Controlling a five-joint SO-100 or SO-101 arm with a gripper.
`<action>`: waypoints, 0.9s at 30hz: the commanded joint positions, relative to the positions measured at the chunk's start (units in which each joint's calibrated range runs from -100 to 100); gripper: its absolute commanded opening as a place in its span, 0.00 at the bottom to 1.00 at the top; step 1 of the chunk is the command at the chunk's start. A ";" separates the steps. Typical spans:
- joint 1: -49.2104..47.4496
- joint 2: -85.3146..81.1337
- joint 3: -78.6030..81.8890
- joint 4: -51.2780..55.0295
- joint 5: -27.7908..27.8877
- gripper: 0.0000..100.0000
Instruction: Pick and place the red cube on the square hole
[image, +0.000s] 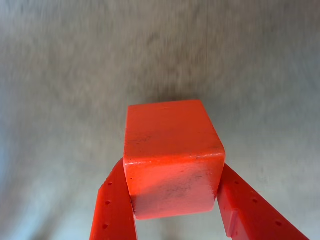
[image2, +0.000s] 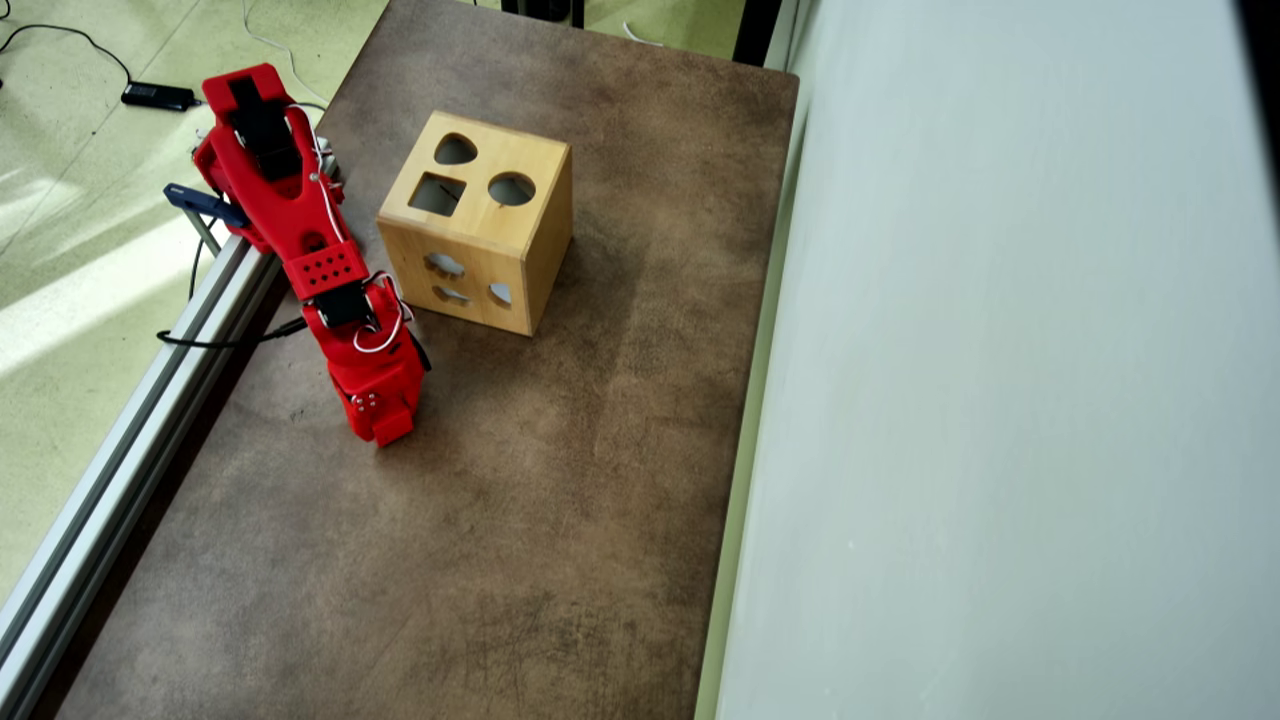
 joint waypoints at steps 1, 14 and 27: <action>0.29 -9.51 -1.98 0.43 0.34 0.02; 0.37 -28.88 -1.09 0.59 0.39 0.02; -5.28 -45.52 -1.80 18.36 0.34 0.02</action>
